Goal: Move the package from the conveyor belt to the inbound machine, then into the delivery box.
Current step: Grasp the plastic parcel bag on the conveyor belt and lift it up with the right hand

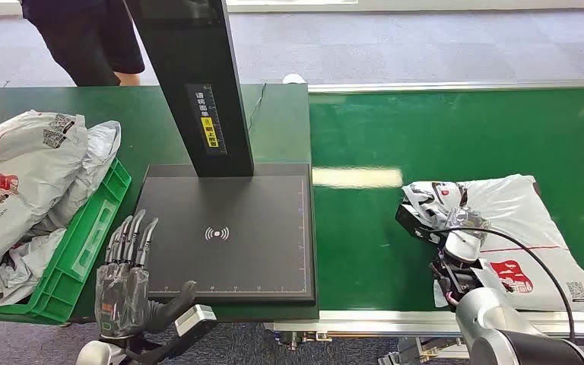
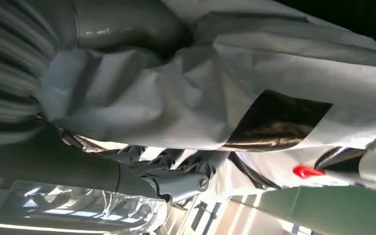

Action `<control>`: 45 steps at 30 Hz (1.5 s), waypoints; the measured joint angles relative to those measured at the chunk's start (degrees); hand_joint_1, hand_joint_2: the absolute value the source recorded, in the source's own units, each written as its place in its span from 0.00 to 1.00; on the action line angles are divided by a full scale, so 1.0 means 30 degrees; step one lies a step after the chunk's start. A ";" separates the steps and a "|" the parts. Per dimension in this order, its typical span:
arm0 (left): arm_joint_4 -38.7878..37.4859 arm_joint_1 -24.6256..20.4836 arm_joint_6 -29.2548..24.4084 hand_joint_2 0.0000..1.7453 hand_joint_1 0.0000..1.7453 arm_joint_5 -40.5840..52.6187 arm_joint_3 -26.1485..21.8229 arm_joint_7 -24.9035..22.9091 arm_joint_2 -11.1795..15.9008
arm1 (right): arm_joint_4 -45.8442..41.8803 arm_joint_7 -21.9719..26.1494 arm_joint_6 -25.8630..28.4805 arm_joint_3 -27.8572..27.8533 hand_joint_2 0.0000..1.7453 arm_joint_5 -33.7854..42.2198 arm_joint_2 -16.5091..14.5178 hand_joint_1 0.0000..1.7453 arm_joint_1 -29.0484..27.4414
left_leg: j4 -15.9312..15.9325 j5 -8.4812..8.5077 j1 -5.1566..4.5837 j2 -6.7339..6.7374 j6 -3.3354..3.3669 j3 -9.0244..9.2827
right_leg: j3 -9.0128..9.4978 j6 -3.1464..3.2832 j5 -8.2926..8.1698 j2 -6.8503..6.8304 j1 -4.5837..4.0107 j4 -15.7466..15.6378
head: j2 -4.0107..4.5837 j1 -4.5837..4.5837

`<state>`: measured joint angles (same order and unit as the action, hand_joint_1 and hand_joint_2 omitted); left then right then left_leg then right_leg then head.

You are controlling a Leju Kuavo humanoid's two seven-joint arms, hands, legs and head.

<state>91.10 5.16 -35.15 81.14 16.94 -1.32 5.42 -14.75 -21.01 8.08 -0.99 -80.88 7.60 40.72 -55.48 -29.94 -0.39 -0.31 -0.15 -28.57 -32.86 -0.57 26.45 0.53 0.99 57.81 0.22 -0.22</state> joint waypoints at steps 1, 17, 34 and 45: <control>0.0000 0.0000 0.0000 0.00 0.00 0.0001 0.0000 -0.0013 0.0000 | 0.0000 0.0064 0.0103 0.0001 1.00 -0.0030 -0.0035 1.00 0.0004 | 0.0000 0.0000 0.0000 -0.0001 0.0000 0.0000 | 0.0001 0.0000 0.0000 0.0000 0.0000 0.0000 | 0.0000 0.0000; 0.0916 0.0291 0.0190 0.00 0.00 0.0736 -0.0209 -0.0725 -0.0115 | -0.0106 0.5528 0.5567 -0.0408 1.00 0.0855 -0.1577 1.00 -0.0244 | 0.0001 0.0001 0.0005 -0.0003 -0.0001 -0.0037 | -0.0039 0.0001 0.0001 0.0003 -0.0006 0.0003 | 0.0000 0.0005; 0.3109 0.0811 -0.0363 0.00 0.00 -0.0604 -0.2009 -0.0102 -0.0357 | -0.1460 1.2881 0.9631 -0.1368 1.00 0.3984 -0.3193 1.00 -0.1151 | 0.0004 0.0001 0.0007 -0.0002 -0.0004 -0.0058 | -0.0071 0.0003 0.0003 0.0003 -0.0009 0.0004 | 0.0000 0.0007; 0.2517 0.0097 -0.0470 0.00 0.00 -0.0634 -0.1940 0.0567 -0.1319 | -0.5054 1.6456 0.9609 0.0013 1.00 0.7057 -0.4754 1.00 -0.2663 | 0.0002 0.0001 0.0005 -0.0002 -0.0004 -0.0068 | -0.0081 0.0003 0.0003 0.0004 -0.0007 0.0005 | 0.0000 0.0000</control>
<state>98.65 5.45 -36.56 79.24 11.12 0.38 1.46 -29.92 28.35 36.91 -0.96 -59.71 -6.67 32.73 -55.48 -29.93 -0.37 -0.32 -0.16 -28.78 -33.10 -0.56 26.46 0.54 0.97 57.83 0.22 -0.22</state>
